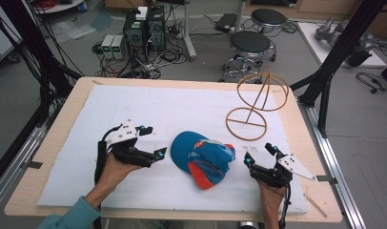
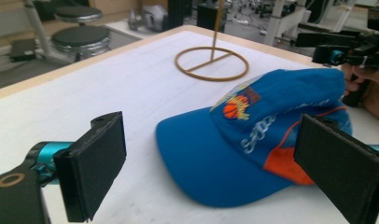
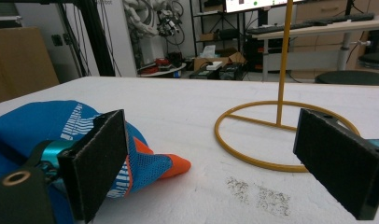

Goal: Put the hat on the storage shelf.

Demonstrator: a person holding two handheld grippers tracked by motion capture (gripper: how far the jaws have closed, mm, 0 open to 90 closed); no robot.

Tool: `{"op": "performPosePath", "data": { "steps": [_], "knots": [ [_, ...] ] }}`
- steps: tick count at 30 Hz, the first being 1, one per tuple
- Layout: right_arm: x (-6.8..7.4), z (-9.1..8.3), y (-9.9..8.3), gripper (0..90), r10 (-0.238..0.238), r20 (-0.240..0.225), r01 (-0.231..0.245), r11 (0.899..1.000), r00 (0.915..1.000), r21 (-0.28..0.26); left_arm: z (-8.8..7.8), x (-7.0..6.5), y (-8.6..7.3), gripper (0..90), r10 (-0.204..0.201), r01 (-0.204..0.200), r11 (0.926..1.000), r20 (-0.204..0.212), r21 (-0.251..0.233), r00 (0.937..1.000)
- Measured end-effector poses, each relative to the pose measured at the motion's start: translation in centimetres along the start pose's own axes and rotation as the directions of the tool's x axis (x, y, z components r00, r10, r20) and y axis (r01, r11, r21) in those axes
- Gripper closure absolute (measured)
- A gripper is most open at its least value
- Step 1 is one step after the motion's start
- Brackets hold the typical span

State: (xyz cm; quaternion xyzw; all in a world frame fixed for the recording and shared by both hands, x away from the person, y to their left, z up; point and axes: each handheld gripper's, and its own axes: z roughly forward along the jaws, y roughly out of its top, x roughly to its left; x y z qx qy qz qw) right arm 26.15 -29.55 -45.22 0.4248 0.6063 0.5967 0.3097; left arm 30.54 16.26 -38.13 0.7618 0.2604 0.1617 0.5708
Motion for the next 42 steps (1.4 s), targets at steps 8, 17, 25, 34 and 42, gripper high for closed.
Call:
{"op": "performPosePath", "data": {
  "steps": [8, 17, 25, 34, 42],
  "knots": [
    [0.3, 0.0, 0.2, 9.2, -0.047, -0.020, 0.047, 0.999, 0.9987, 0.001, -2.6, 1.7, -2.7, 9.8, -0.018, 0.014, 0.9993, -0.100, -0.033, 0.9948],
    [0.7, -0.2, 1.9, 9.2, -0.068, -0.060, 0.068, 0.998, 0.9959, -0.001, -4.4, 2.6, -6.2, 9.8, -0.043, 0.035, 0.9984, -0.202, -0.044, 0.9784],
    [2.4, 0.7, 4.3, 9.2, -0.117, -0.169, 0.127, 0.991, 0.9786, 0.047, -5.6, 3.2, -8.5, 9.8, -0.059, 0.019, 0.9877, -0.255, -0.155, 0.9651],
    [4.5, 2.4, 6.5, 9.2, -0.147, -0.264, 0.186, 0.974, 0.9533, 0.132, -5.7, 3.2, -8.7, 9.8, -0.062, 0.019, 0.9874, -0.272, -0.157, 0.9604],
    [6.0, 4.4, 7.5, 9.2, -0.185, -0.358, 0.280, 0.931, 0.9152, 0.234, -5.7, 3.4, -8.8, 9.9, -0.079, 0.034, 0.9864, -0.279, -0.161, 0.9571]
  ]
}}
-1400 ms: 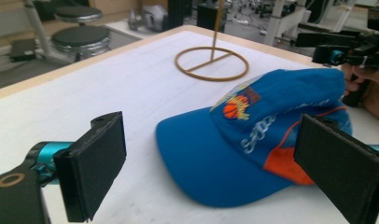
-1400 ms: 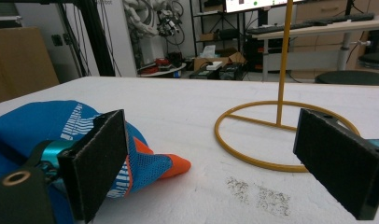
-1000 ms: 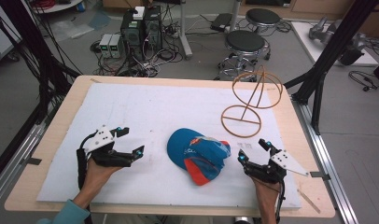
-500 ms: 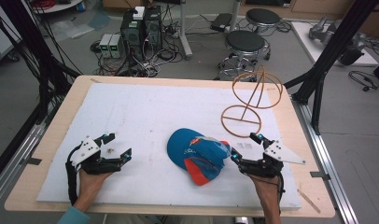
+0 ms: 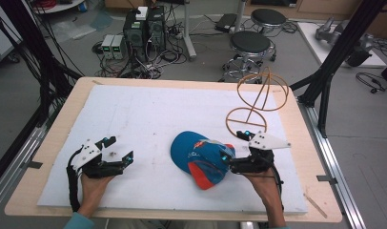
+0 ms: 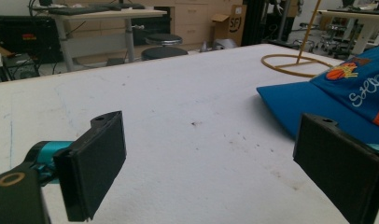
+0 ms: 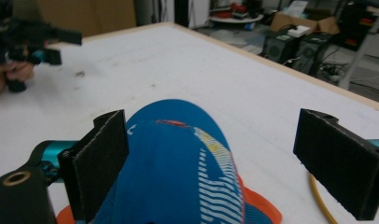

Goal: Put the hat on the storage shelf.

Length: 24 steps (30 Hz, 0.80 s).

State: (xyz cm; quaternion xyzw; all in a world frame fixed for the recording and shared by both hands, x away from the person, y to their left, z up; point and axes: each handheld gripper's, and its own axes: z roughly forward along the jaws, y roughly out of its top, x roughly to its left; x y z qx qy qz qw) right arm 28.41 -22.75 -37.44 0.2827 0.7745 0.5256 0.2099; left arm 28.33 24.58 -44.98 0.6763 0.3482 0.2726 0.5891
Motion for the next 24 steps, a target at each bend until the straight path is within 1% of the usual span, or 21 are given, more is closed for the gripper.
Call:
{"op": "performPosePath", "data": {
  "steps": [2, 4, 5, 6, 7, 8, 10, 13, 16, 17, 18, 19, 21, 22, 24],
  "knots": [
    [0.4, 0.6, 0.2, 9.3, -0.019, -0.029, 0.020, 0.999, 0.9994, 0.042, 0.0, 0.0, 0.0, 10.0, -0.004, 0.004, 1.0000, 0.003, 0.000, 1.0000],
    [0.7, 1.1, 0.4, 9.3, -0.054, -0.039, 0.057, 0.996, 0.9978, 0.074, 0.0, 0.0, 0.0, 10.2, 0.000, 0.000, 1.0000, 0.002, -0.001, 1.0000],
    [0.9, 1.3, 0.5, 9.3, -0.055, -0.047, 0.059, 0.994, 0.9974, 0.089, 0.0, 0.0, 0.0, 10.6, 0.004, -0.004, 1.0000, 0.002, 0.000, 1.0000],
    [0.9, 1.6, 0.5, 9.3, -0.051, -0.059, 0.057, 0.994, 0.9969, 0.097, 0.0, 0.0, 0.0, 10.8, 0.002, -0.002, 1.0000, 0.002, 0.000, 1.0000],
    [0.9, 1.6, 0.5, 9.3, -0.051, -0.059, 0.057, 0.994, 0.9969, 0.097, 0.0, 0.0, 0.0, 10.8, 0.002, -0.002, 1.0000, 0.002, 0.000, 1.0000],
    [1.1, 2.0, 0.7, 9.3, -0.041, -0.077, 0.050, 0.991, 0.9962, 0.122, 0.0, 0.0, 0.0, 10.8, -0.001, 0.001, 1.0000, 0.002, -0.002, 1.0000],
    [1.3, 2.5, 0.9, 9.4, -0.029, -0.094, 0.042, 0.989, 0.9952, 0.143, 0.0, 0.0, 0.0, 10.8, 0.000, 0.000, 1.0000, 0.002, -0.001, 1.0000],
    [1.4, 3.5, 1.2, 9.4, -0.032, -0.097, 0.049, 0.983, 0.9948, 0.175, 0.0, 0.0, 0.0, 11.6, 0.000, 0.000, 1.0000, 0.003, -0.002, 1.0000],
    [1.5, 4.4, 1.5, 9.4, -0.023, -0.100, 0.043, 0.979, 0.9948, 0.201, 0.0, 0.0, 0.0, 11.8, -0.003, 0.003, 1.0000, 0.002, -0.004, 1.0000],
    [1.4, 4.7, 1.6, 10.0, -0.014, -0.104, 0.036, 0.977, 0.9945, 0.212, 0.0, 0.0, 0.0, 11.9, -0.002, 0.002, 1.0000, 0.003, -0.003, 1.0000],
    [1.4, 4.9, 1.7, 13.4, -0.012, -0.105, 0.035, 0.976, 0.9944, 0.215, 0.0, 0.0, 0.0, 12.0, -0.002, 0.002, 1.0000, 0.003, -0.003, 1.0000],
    [1.4, 5.1, 1.8, 15.0, -0.009, -0.105, 0.032, 0.974, 0.9944, 0.226, 0.0, 0.0, 0.0, 12.1, -0.001, 0.001, 1.0000, 0.003, -0.002, 1.0000],
    [1.3, 5.3, 2.0, 15.1, -0.010, -0.103, 0.033, 0.972, 0.9946, 0.231, 0.0, 0.0, 0.0, 12.1, -0.003, 0.003, 1.0000, 0.003, -0.004, 1.0000],
    [1.1, 5.8, 2.1, 15.2, 0.004, -0.103, 0.022, 0.969, 0.9946, 0.247, 0.0, 0.0, 0.0, 12.1, -0.003, 0.003, 1.0000, 0.002, -0.004, 1.0000],
    [1.1, 6.3, 2.2, 17.2, 0.010, -0.102, 0.019, 0.962, 0.9947, 0.271, 0.0, 0.0, 0.0, 12.1, -0.002, 0.002, 1.0000, 0.003, -0.003, 1.0000]
  ]
}}
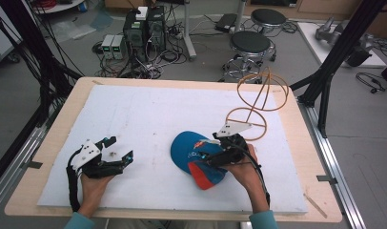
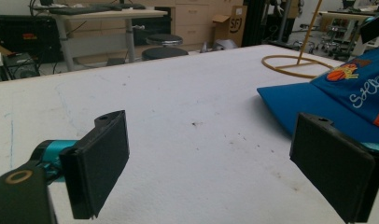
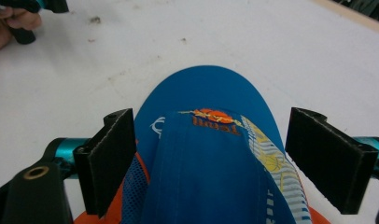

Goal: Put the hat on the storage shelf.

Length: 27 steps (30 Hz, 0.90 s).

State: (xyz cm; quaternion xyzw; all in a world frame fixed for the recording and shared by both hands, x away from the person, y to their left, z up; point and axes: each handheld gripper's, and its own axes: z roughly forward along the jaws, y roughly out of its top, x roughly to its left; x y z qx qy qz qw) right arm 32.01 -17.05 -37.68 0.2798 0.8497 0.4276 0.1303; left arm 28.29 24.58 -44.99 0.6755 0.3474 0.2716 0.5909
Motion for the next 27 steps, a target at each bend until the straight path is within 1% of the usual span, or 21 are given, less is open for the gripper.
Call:
{"op": "performPosePath", "data": {
  "steps": [2, 3, 4, 5, 6, 7, 9, 10, 12, 13, 14, 15, 19, 22, 23, 24, 25, 26, 27],
  "knots": [
    [-0.1, 0.4, -0.1, 19.9, 0.008, 0.000, -0.008, 0.999, 1.0000, 0.031, 0.0, 0.0, 0.0, 12.1, 0.000, 0.000, 1.0000, 0.001, -0.001, 1.0000],
    [-0.1, 0.6, -0.2, 19.9, 0.002, 0.002, -0.002, 0.999, 1.0000, 0.051, 0.0, 0.0, 0.0, 12.1, 0.000, 0.000, 1.0000, 0.003, -0.001, 1.0000],
    [-0.1, 0.6, -0.2, 19.9, 0.002, 0.002, -0.002, 0.999, 1.0000, 0.051, 0.0, 0.0, 0.0, 12.1, 0.000, 0.000, 1.0000, 0.003, -0.001, 1.0000],
    [-0.1, 0.8, -0.3, 20.0, -0.003, 0.010, 0.002, 0.997, 0.9999, 0.072, 0.0, 0.0, 0.0, 12.1, 0.000, 0.000, 1.0000, 0.002, -0.002, 1.0000],
    [0.0, 1.2, -0.4, 22.5, -0.022, 0.017, 0.019, 0.993, 0.9996, 0.116, 0.0, 0.0, 0.0, 12.1, 0.001, -0.001, 1.0000, 0.001, 0.000, 1.0000],
    [0.0, 1.3, -0.4, 25.2, -0.019, 0.014, 0.017, 0.991, 0.9997, 0.133, 0.0, 0.0, 0.0, 12.1, 0.003, -0.003, 1.0000, 0.002, 0.001, 1.0000],
    [0.1, 1.4, -0.4, 26.5, -0.025, 0.014, 0.023, 0.990, 0.9996, 0.139, 0.0, 0.0, 0.0, 12.1, 0.000, 0.000, 1.0000, 0.001, -0.001, 1.0000],
    [0.1, 1.5, -0.4, 29.6, -0.034, 0.014, 0.032, 0.990, 0.9993, 0.141, 0.0, 0.0, 0.0, 12.1, 0.000, 0.000, 1.0000, 0.002, -0.001, 1.0000],
    [0.2, 1.4, -0.4, 31.4, -0.034, 0.016, 0.031, 0.989, 0.9993, 0.145, 0.0, 0.0, 0.0, 12.1, 0.000, 0.000, 1.0000, 0.003, -0.002, 1.0000],
    [0.1, 1.3, -0.5, 34.0, -0.031, 0.018, 0.028, 0.989, 0.9993, 0.148, 0.0, 0.0, 0.0, 12.1, 0.000, 0.000, 1.0000, 0.003, -0.003, 1.0000],
    [0.1, 1.3, -0.5, 34.0, -0.031, 0.018, 0.028, 0.989, 0.9993, 0.148, 0.0, 0.0, 0.0, 12.1, 0.001, -0.001, 1.0000, 0.003, -0.002, 1.0000],
    [0.0, 1.2, -0.6, 36.8, -0.028, 0.011, 0.026, 0.988, 0.9995, 0.152, 0.0, 0.0, 0.0, 12.2, 0.003, -0.003, 1.0000, 0.003, -0.001, 1.0000],
    [-0.1, 1.4, -0.5, 36.4, -0.025, 0.007, 0.024, 0.988, 0.9997, 0.155, 0.0, 0.0, 0.0, 12.4, 0.003, -0.003, 1.0000, 0.002, 0.000, 1.0000],
    [-0.1, 1.8, -0.5, 38.5, -0.016, 0.008, 0.015, 0.987, 0.9998, 0.157, 0.0, 0.0, 0.0, 12.4, 0.003, -0.003, 1.0000, 0.003, 0.000, 1.0000],
    [-0.1, 2.1, -0.4, 43.7, -0.024, 0.008, 0.023, 0.987, 0.9997, 0.157, 0.0, 0.0, 0.0, 12.5, 0.003, -0.003, 1.0000, 0.003, 0.000, 1.0000],
    [-0.1, 2.1, -0.4, 43.7, -0.024, 0.008, 0.023, 0.987, 0.9997, 0.157, 0.0, 0.0, 0.0, 12.5, 0.003, -0.003, 1.0000, 0.002, -0.001, 1.0000],
    [-0.1, 2.2, -0.4, 50.2, -0.040, 0.004, 0.039, 0.987, 0.9992, 0.158, 0.0, 0.0, 0.0, 12.5, 0.003, -0.003, 1.0000, 0.003, 0.000, 1.0000],
    [-0.1, 2.2, -0.4, 50.2, -0.040, 0.004, 0.039, 0.987, 0.9992, 0.158, 0.0, 0.0, 0.0, 12.5, 0.004, -0.004, 1.0000, 0.002, -0.001, 1.0000],
    [0.0, 2.2, -0.3, 56.1, -0.039, 0.006, 0.038, 0.986, 0.9992, 0.160, 0.0, 0.0, 0.0, 12.5, 0.003, -0.003, 1.0000, 0.004, 0.000, 1.0000]
  ]
}}
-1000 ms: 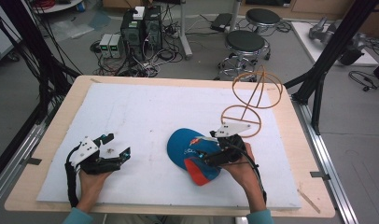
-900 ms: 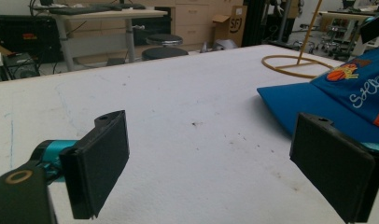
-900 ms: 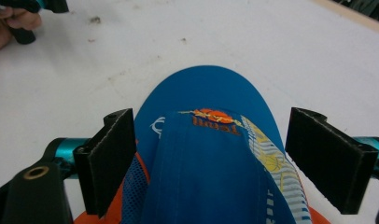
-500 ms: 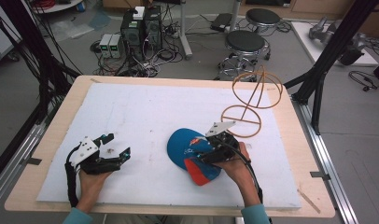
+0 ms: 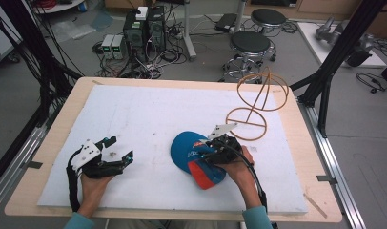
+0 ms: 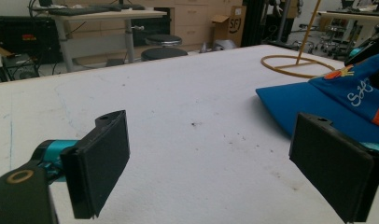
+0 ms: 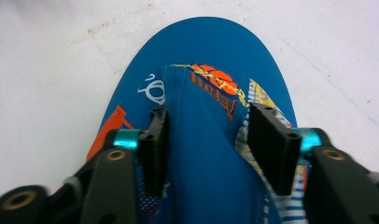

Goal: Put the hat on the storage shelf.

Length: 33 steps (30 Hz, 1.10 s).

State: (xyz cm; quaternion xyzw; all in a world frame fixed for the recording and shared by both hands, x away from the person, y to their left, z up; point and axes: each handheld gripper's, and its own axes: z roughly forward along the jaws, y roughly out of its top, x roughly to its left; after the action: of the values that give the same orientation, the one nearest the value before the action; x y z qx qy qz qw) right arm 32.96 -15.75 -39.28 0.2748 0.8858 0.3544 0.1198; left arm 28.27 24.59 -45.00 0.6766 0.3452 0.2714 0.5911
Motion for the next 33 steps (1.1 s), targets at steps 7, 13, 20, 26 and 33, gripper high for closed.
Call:
{"op": "performPosePath", "data": {
  "steps": [7, 13, 20, 26, 33],
  "knots": [
    [0.0, 0.0, 0.0, 65.5, 0.000, 0.010, 0.000, 1.000, 1.0000, 0.012, 0.0, 0.0, 0.0, 12.5, 0.000, 0.000, 1.0000, 0.001, 0.000, 1.0000],
    [-0.5, -0.1, -0.1, 82.7, 0.061, -0.064, -0.060, 0.998, 0.9961, 0.023, 0.0, 0.0, 0.0, 12.6, 0.000, 0.000, 1.0000, 0.000, -0.001, 1.0000],
    [-0.2, -0.7, 0.2, 88.6, 0.032, -0.065, -0.034, 0.999, 0.9974, -0.031, 0.0, 0.0, 0.0, 12.7, 0.001, -0.001, 1.0000, 0.000, 0.000, 1.0000],
    [-0.2, -1.3, 0.3, 88.6, 0.025, -0.059, -0.029, 0.998, 0.9979, -0.059, 0.0, 0.0, 0.0, 12.8, 0.001, -0.001, 1.0000, -0.001, 0.000, 1.0000],
    [-0.4, -3.3, 0.8, 88.6, 0.027, -0.051, -0.033, 0.992, 0.9983, -0.121, 0.0, 0.0, 0.0, 13.0, -0.004, 0.004, 1.0000, -0.003, -0.002, 1.0000]
  ]
}}
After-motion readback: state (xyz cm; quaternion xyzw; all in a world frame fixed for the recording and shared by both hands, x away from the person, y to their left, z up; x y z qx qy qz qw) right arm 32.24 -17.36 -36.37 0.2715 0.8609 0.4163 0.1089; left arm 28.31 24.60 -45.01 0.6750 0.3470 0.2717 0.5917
